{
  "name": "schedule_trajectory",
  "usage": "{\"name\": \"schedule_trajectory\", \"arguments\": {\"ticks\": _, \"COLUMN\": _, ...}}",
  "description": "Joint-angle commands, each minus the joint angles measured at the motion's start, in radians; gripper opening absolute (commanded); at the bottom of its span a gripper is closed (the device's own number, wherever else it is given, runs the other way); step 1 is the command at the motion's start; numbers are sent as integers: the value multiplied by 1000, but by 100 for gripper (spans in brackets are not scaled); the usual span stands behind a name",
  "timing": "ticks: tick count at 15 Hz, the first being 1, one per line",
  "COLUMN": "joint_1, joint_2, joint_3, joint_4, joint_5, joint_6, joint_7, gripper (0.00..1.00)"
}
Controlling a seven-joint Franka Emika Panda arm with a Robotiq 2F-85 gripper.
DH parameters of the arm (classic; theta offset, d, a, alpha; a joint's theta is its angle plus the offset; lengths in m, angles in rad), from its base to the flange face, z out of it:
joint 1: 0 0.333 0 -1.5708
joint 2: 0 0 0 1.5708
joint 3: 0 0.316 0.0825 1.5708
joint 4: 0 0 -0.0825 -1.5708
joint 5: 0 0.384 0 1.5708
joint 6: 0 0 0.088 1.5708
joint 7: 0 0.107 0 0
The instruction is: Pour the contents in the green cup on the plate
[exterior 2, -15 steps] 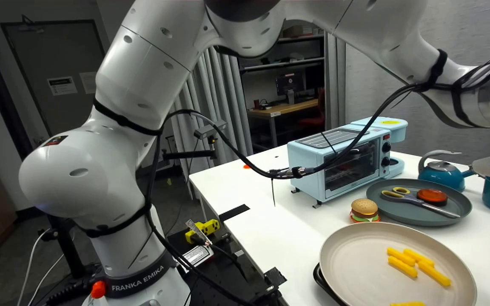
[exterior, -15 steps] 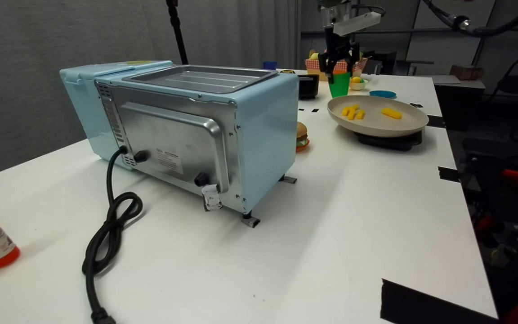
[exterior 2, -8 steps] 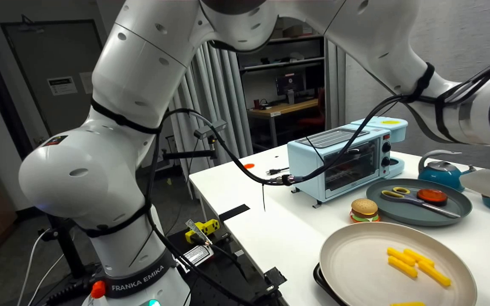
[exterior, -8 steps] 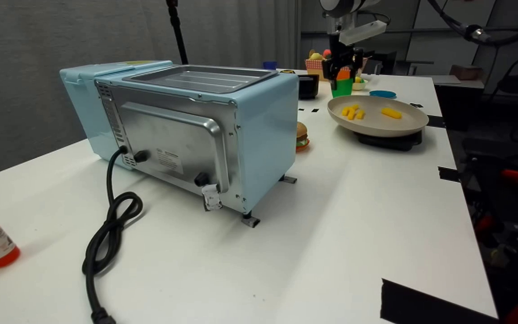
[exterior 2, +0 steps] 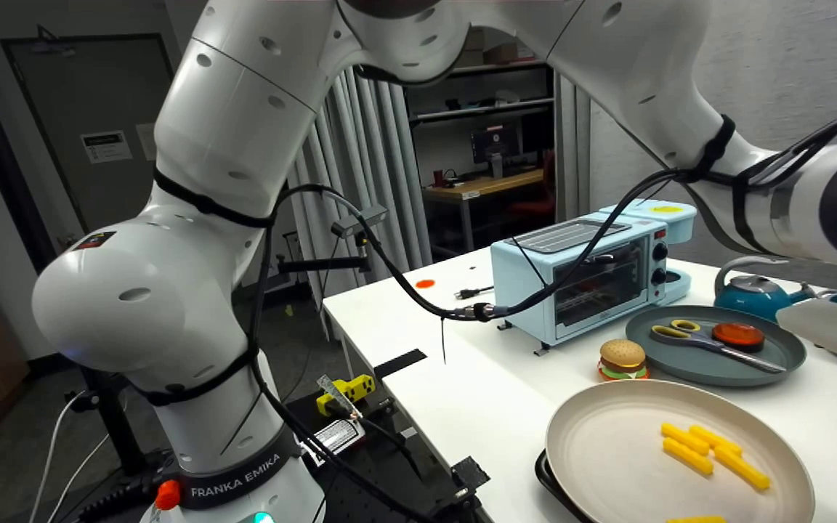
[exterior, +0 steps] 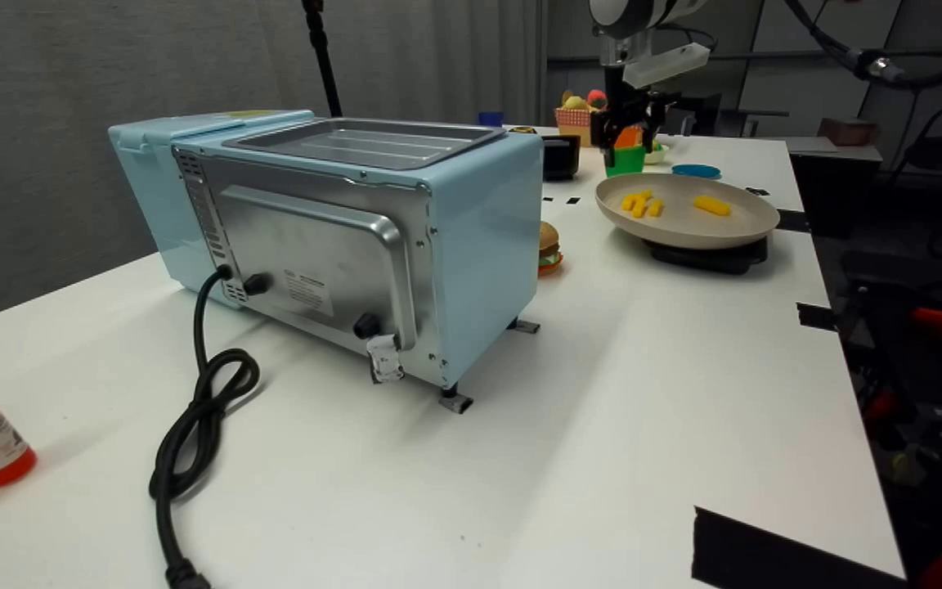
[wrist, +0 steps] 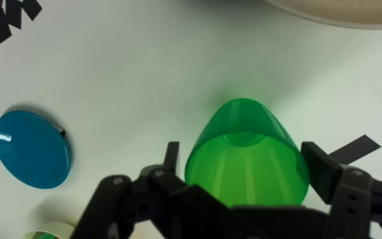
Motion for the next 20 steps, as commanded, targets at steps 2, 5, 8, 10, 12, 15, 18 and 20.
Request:
{"name": "schedule_trajectory", "arguments": {"ticks": 2, "joint_1": -7, "joint_2": -77, "joint_3": 7, "joint_4": -64, "joint_5": -27, "joint_6": 29, "joint_7": 10, "gripper": 100}}
{"name": "schedule_trajectory", "arguments": {"ticks": 5, "joint_1": -7, "joint_2": -100, "joint_3": 7, "joint_4": -75, "joint_5": -28, "joint_6": 27, "joint_7": 9, "gripper": 100}}
{"name": "schedule_trajectory", "arguments": {"ticks": 8, "joint_1": -7, "joint_2": -141, "joint_3": 11, "joint_4": -99, "joint_5": -25, "joint_6": 28, "joint_7": 2, "gripper": 100}}
{"name": "schedule_trajectory", "arguments": {"ticks": 10, "joint_1": -3, "joint_2": -184, "joint_3": 15, "joint_4": -123, "joint_5": -26, "joint_6": 37, "joint_7": -5, "gripper": 100}}
{"name": "schedule_trajectory", "arguments": {"ticks": 12, "joint_1": 0, "joint_2": -234, "joint_3": 22, "joint_4": -150, "joint_5": -27, "joint_6": 45, "joint_7": -17, "gripper": 100}}
{"name": "schedule_trajectory", "arguments": {"ticks": 15, "joint_1": 7, "joint_2": -316, "joint_3": 38, "joint_4": -198, "joint_5": -28, "joint_6": 56, "joint_7": -42, "gripper": 100}}
{"name": "schedule_trajectory", "arguments": {"ticks": 18, "joint_1": 18, "joint_2": -406, "joint_3": 62, "joint_4": -260, "joint_5": -29, "joint_6": 81, "joint_7": -75, "gripper": 100}}
{"name": "schedule_trajectory", "arguments": {"ticks": 20, "joint_1": 24, "joint_2": -463, "joint_3": 80, "joint_4": -303, "joint_5": -21, "joint_6": 87, "joint_7": -96, "gripper": 100}}
